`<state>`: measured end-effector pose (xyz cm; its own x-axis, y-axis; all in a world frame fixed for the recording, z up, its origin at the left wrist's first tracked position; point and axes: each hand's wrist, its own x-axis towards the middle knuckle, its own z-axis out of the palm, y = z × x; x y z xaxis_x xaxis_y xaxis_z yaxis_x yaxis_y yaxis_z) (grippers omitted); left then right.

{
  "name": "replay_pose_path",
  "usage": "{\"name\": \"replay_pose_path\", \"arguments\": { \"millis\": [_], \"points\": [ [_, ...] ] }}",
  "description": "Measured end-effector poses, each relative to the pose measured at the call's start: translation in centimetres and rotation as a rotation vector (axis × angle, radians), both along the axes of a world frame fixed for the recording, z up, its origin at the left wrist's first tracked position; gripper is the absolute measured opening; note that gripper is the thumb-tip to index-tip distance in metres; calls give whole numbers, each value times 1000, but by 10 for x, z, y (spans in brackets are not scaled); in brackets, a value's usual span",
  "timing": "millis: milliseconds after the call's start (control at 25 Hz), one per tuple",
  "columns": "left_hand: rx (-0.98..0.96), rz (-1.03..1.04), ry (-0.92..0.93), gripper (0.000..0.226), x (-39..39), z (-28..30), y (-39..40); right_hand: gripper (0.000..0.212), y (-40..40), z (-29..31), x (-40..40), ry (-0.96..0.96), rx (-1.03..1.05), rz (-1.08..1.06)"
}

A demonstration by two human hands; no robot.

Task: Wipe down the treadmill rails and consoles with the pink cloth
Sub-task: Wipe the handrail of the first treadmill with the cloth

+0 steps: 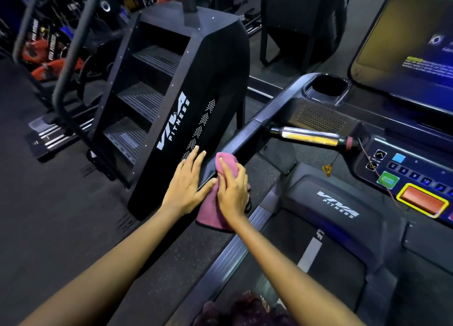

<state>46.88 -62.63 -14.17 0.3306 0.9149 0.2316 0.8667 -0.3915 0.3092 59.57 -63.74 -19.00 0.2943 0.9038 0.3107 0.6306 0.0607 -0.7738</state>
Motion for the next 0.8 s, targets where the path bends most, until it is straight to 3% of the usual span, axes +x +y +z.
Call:
{"name": "replay_pose_path", "arguments": {
  "millis": [160, 440, 640, 800],
  "points": [
    [1, 15, -30, 92, 1, 2, -5, 40, 21, 7, 40, -274, -3, 122],
    [-11, 45, -11, 94, 2, 4, -5, 29, 111, 59, 93, -482, -343, 19],
    [-16, 55, 14, 96, 0, 0, 0, 30, 75, 59, 52, -639, -223, 232],
    [-11, 60, 12, 95, 0, 0, -2, 34, 83, 62, 93, -670, -243, 325]
  ]
}}
